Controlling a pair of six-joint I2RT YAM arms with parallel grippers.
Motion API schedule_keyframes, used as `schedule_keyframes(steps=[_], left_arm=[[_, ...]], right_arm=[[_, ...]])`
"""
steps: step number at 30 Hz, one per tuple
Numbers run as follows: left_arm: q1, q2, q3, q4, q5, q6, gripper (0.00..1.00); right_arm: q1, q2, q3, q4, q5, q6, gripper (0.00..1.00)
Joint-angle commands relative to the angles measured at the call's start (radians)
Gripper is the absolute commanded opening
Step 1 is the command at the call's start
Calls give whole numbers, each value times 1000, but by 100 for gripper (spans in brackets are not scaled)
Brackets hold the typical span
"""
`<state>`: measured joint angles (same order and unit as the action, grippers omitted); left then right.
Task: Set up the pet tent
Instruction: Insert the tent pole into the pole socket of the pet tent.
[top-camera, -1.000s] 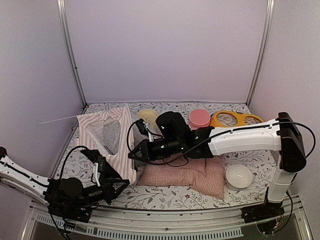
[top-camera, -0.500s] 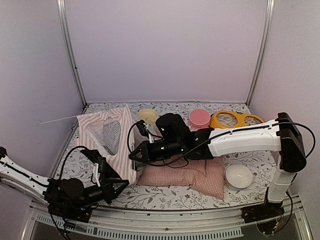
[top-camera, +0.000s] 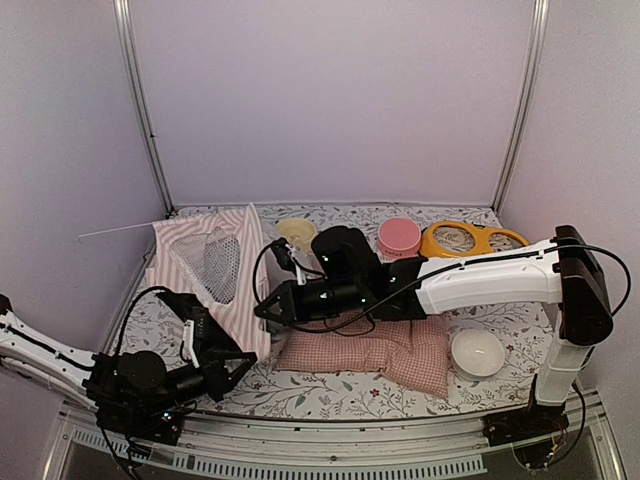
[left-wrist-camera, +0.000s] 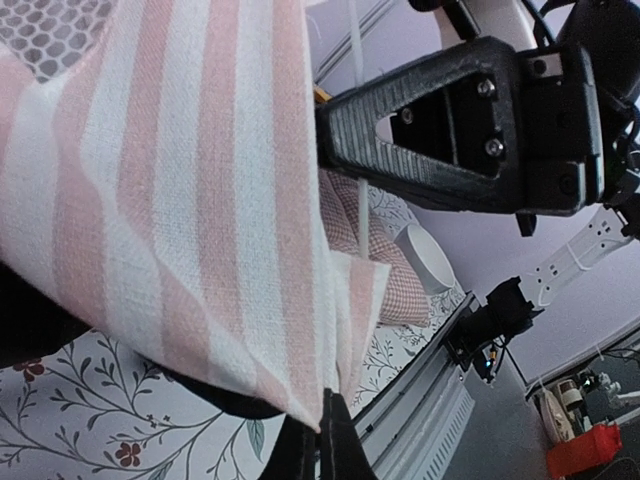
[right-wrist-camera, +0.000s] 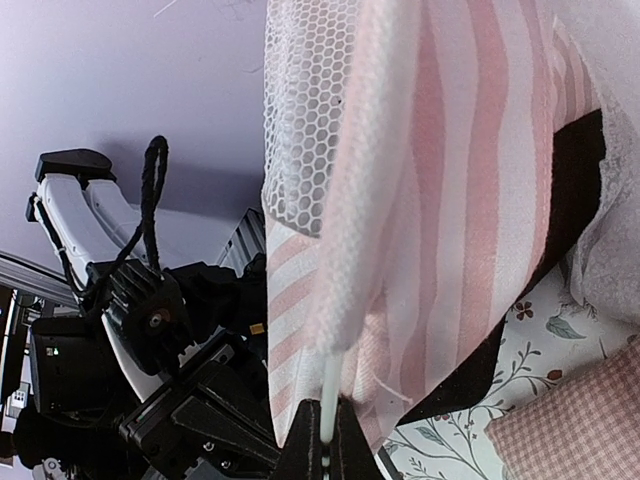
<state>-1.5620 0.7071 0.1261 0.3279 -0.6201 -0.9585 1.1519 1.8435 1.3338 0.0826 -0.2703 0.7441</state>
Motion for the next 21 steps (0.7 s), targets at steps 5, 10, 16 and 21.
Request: schedule_keyframes(steps=[5,10,16,21], left_arm=[[36,-41,-2,37,101,2,0],[66,-29,18,50,137,25,0],[101,-14,35,55,117,-10,0],[136,-17,27,71,114,-72,0]], right_arm=[[-17,15,2,105,104,-20,0],[-18,33,19,101,94,-20,0],[-13,34,16,95,111,-24,0],[-14,21,4,91,135,-26,0]])
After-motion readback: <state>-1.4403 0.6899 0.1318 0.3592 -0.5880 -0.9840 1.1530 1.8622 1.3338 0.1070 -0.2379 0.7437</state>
